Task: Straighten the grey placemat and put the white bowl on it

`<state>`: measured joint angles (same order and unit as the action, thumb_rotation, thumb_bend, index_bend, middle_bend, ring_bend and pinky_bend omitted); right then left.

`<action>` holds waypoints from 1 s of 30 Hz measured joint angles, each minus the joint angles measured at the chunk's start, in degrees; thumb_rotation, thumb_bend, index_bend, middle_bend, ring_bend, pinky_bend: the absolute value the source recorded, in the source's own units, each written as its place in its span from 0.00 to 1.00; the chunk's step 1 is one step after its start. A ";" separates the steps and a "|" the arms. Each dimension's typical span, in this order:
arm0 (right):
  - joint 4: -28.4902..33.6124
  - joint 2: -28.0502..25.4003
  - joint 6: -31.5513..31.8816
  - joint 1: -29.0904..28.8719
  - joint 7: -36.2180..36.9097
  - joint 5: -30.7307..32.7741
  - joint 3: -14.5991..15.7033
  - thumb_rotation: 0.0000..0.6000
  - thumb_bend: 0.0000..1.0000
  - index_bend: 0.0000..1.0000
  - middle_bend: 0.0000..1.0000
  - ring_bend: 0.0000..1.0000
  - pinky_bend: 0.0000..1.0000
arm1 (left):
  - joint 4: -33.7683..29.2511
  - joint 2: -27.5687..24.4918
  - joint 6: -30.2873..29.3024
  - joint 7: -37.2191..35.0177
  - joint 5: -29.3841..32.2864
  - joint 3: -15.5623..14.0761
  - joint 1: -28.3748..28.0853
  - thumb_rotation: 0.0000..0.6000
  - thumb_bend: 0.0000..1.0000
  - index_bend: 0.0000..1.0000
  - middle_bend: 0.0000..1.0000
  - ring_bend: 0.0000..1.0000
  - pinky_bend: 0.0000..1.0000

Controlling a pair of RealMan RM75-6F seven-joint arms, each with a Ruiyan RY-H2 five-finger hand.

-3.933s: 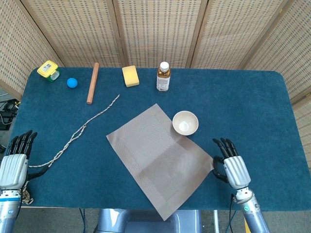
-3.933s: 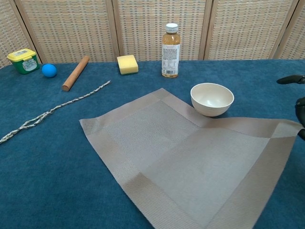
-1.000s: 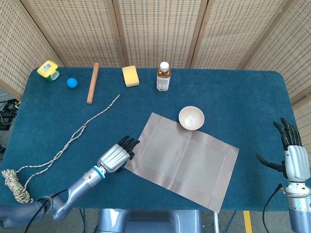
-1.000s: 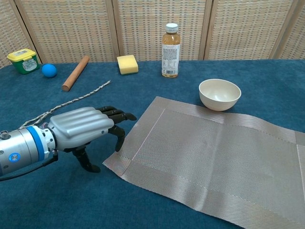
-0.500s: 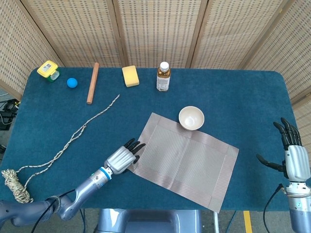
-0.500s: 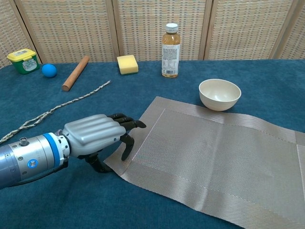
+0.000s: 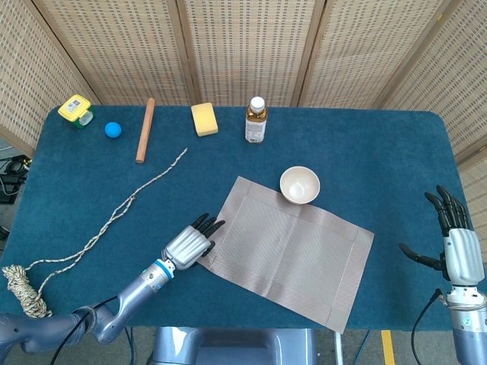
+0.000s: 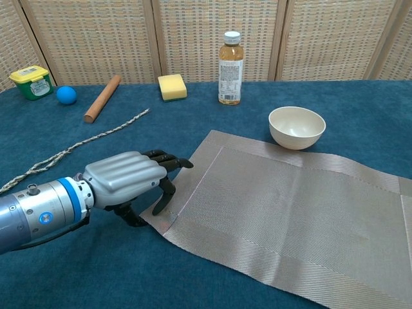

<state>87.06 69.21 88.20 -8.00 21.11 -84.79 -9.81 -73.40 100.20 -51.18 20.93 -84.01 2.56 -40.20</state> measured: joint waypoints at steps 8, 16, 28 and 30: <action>0.29 -0.10 0.46 0.19 0.03 -0.50 0.14 1.00 0.28 0.14 0.00 0.00 0.00 | -0.60 -1.27 -1.39 -0.04 -0.16 -0.90 0.65 1.00 0.44 0.63 0.00 0.00 0.00; 0.69 -0.12 0.78 0.27 -0.29 -1.27 0.48 1.00 0.28 0.14 0.00 0.00 0.00 | -1.28 -3.96 -3.31 -1.17 -0.16 -1.49 1.85 1.00 0.45 0.63 0.00 0.00 0.00; 1.19 -0.13 0.93 0.34 -1.08 -1.80 0.85 1.00 0.28 0.14 0.00 0.00 0.00 | -3.86 -8.56 -6.67 -3.18 -2.40 -4.82 4.64 1.00 0.45 0.63 0.00 0.00 0.00; 1.24 -0.12 0.92 0.33 -1.17 -1.88 0.88 1.00 0.28 0.14 0.00 0.00 0.00 | -4.38 -9.31 -6.92 -3.49 -2.98 -5.55 4.97 1.00 0.45 0.63 0.00 0.00 0.00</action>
<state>88.30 69.09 89.12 -7.67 19.94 -86.67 -8.94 -77.78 90.89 -58.10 17.44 -86.99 -3.00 -35.23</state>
